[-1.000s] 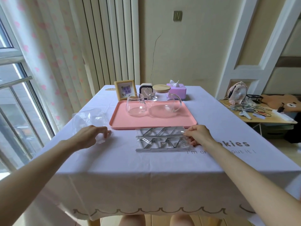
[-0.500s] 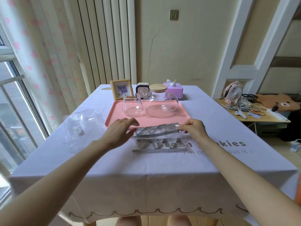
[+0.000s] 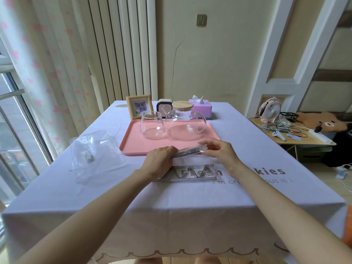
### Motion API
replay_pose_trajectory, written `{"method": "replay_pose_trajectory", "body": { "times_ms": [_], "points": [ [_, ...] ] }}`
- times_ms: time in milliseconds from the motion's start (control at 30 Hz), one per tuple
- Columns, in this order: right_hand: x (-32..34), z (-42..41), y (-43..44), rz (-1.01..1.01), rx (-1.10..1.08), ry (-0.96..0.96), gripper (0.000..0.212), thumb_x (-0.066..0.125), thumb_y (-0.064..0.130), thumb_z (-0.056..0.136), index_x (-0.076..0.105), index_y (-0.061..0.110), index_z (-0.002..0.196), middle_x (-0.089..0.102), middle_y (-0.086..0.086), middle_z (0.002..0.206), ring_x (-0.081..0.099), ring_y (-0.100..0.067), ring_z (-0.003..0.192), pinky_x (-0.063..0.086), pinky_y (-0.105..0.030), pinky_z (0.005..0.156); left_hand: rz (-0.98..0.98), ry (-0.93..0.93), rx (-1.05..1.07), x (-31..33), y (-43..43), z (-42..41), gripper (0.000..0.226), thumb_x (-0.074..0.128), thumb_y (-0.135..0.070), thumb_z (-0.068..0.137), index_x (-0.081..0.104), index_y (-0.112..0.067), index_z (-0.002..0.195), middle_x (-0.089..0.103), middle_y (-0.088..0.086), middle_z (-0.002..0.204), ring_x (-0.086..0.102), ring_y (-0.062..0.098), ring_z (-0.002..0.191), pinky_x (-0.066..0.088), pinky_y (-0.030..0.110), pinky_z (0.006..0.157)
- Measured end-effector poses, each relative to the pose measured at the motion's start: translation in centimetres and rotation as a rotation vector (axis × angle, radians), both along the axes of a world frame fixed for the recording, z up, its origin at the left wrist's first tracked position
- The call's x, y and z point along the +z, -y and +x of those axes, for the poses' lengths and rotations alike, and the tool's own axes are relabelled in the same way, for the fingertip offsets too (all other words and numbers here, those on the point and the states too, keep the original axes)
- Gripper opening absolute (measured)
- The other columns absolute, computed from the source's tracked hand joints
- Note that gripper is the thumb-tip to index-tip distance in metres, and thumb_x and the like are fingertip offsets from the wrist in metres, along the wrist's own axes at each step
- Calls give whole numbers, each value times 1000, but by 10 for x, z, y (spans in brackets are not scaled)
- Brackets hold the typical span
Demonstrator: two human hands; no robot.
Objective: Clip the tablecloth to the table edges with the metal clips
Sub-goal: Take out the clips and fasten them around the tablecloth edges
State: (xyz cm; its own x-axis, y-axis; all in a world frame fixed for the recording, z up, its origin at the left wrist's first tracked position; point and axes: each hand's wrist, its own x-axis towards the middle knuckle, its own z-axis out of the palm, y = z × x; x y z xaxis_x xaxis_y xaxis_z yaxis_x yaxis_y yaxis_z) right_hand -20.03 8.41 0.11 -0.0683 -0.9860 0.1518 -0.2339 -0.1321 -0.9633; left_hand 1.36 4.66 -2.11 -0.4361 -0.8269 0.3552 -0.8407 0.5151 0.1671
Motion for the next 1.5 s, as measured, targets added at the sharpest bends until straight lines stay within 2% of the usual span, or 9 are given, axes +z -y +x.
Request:
{"method": "replay_pose_trajectory", "body": {
  "times_ms": [133,200,300,567,800,900,1000,1200,1500],
  "points": [
    [2,3,8,-81,-109,-12,6,72,15,81,70,20,81,62,4,78,54,-11,72,46,-19,72,-71,-53,23,11,2,-1,20,50,-21,92,58,-17,109,69,2,103,61,32,91,43,34,66],
    [5,4,11,-121,-100,-25,18,72,15,80,67,24,96,60,2,92,53,-11,79,46,-16,74,-52,-167,11,16,3,-1,16,54,-23,92,60,-15,104,70,2,96,61,30,85,42,33,64],
    [8,7,14,-144,-98,-86,51,75,10,77,54,26,120,54,0,114,55,-16,95,47,-29,85,99,-447,-33,23,5,1,9,58,-19,90,62,-17,98,72,-7,86,67,18,80,52,33,69],
    [14,15,12,-67,-20,193,28,59,-5,87,56,-1,114,62,-11,72,64,-13,52,56,-22,58,342,-694,-133,31,9,6,15,49,-12,96,61,-17,101,69,-5,77,64,16,65,55,38,73],
    [20,19,9,-23,60,180,27,59,14,91,52,13,118,70,-10,88,65,-18,58,54,-22,56,576,-1023,-153,40,6,9,18,44,-10,97,60,-1,100,70,5,82,64,8,58,53,20,59],
    [16,22,10,65,156,78,23,63,20,88,59,16,110,72,-6,88,65,-19,69,54,-23,63,671,-1263,-201,46,3,3,11,48,-6,95,57,-6,88,73,1,81,69,13,65,56,22,62],
    [9,28,7,121,256,-4,16,67,17,84,65,13,99,73,-4,83,67,-19,70,53,-24,64,753,-1452,-251,51,0,-2,11,48,5,91,46,-3,97,71,13,95,71,23,77,59,31,73],
    [7,30,5,98,180,84,9,67,-2,81,62,3,87,67,-15,71,58,-15,40,49,-20,40,738,-1483,-183,54,0,-3,28,53,1,90,43,-3,115,70,13,99,71,24,82,59,33,73],
    [11,14,8,4,-7,227,10,64,5,85,62,3,95,61,-12,65,51,-9,39,44,-17,41,570,-1616,21,45,7,15,27,57,-14,92,52,-2,115,71,12,93,72,19,71,59,29,62]
  ]
}}
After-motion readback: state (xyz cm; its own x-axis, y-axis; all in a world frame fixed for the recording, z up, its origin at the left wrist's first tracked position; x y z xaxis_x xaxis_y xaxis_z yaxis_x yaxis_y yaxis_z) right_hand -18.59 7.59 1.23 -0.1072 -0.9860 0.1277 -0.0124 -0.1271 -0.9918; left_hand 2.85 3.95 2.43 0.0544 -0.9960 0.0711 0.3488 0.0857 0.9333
